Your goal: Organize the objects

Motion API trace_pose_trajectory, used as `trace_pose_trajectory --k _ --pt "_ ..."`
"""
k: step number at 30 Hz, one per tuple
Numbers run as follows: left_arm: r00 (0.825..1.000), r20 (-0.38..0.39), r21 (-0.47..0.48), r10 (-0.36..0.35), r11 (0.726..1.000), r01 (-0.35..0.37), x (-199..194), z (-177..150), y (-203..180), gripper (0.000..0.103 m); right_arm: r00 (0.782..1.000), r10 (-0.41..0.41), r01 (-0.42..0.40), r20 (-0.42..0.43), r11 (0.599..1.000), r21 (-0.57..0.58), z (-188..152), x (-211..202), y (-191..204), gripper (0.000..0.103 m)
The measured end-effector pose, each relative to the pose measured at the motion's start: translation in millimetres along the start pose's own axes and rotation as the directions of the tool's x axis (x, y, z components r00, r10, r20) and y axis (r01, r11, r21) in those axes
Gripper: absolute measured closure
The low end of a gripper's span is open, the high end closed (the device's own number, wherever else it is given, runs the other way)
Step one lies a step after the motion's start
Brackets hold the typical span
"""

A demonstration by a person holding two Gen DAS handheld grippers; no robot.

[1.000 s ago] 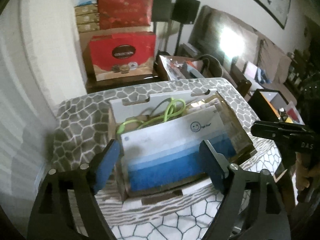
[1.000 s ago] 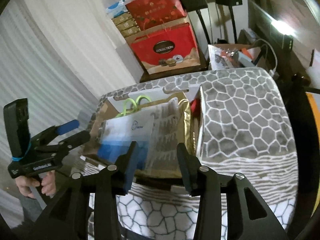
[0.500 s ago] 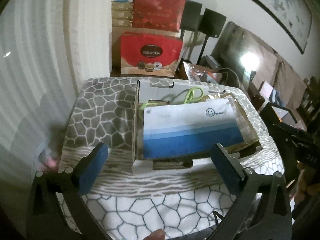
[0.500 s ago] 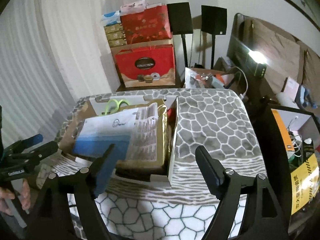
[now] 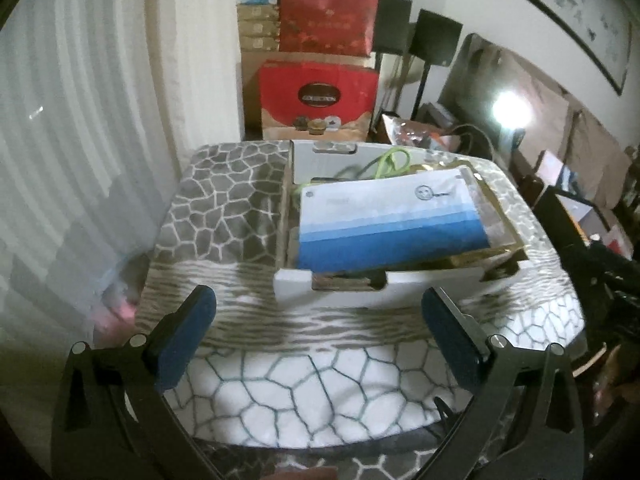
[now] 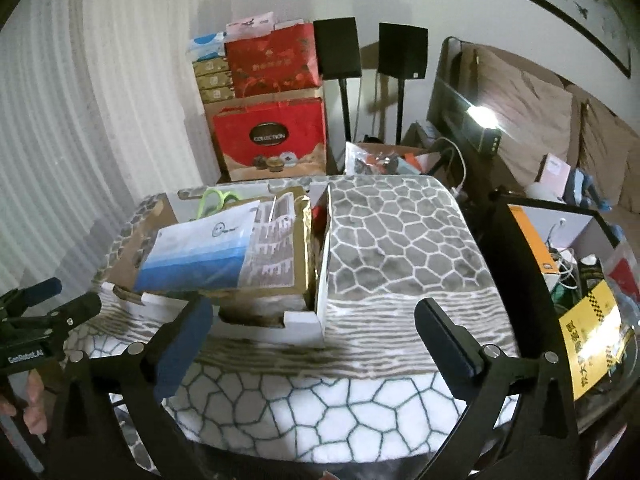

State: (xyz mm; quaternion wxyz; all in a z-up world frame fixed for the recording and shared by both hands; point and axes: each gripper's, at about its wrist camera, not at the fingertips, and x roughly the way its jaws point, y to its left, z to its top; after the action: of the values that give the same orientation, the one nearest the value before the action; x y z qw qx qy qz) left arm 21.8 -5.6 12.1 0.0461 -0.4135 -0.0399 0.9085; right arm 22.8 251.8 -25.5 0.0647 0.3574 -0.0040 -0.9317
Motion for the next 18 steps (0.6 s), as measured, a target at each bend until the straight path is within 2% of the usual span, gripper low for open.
trace_pose_trajectory --k 10,18 --pt "1.0 -0.007 -0.009 0.006 1.0 -0.006 -12.8 -17.2 2.1 0.001 1.0 -0.004 0.004 -0.018 1.0 -0.006 -18.7 -11.4 6.5 0.001" --pt "1.0 0.0 0.0 0.021 1.0 -0.021 -18.8 -21.8 0.7 0.001 1.0 -0.03 0.03 0.007 0.999 -0.026 -22.3 -21.4 17.3 0.001"
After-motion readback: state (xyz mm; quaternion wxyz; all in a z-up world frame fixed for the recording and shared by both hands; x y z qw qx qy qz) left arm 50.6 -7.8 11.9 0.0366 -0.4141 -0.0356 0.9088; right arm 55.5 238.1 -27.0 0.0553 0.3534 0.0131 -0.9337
